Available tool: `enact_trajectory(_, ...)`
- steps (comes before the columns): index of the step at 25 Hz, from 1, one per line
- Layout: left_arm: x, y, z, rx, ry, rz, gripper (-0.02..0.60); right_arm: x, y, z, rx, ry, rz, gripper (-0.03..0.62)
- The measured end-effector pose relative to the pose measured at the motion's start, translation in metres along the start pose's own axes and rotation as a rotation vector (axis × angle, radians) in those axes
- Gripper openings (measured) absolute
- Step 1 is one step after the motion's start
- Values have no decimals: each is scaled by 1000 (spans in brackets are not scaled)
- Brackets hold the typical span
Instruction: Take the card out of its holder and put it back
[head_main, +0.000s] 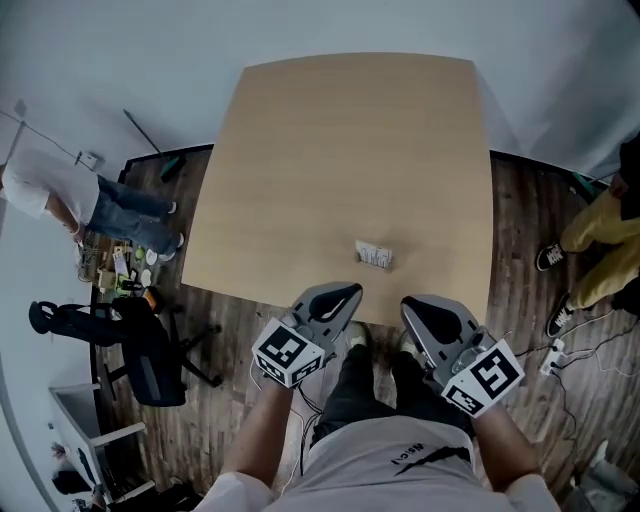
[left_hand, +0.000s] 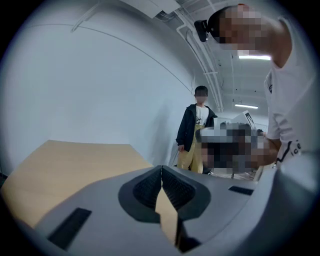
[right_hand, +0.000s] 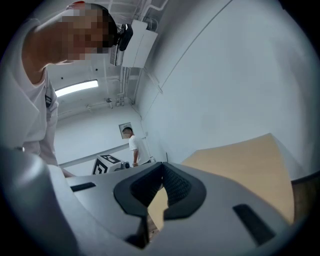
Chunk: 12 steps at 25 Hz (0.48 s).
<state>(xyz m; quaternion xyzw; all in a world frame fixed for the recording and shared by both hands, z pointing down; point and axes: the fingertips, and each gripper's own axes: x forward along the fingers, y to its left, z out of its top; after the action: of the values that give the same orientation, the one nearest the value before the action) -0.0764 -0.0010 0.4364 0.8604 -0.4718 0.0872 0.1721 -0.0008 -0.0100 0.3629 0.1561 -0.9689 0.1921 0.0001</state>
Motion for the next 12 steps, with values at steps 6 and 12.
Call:
enact_trajectory(6,27,43,-31,31,41,-113,14,25,-34,-21,35,12,-72,14)
enact_trajectory(12,47,95,-62,54,91,-210,34,59,-47,-38,41,20,-136,14)
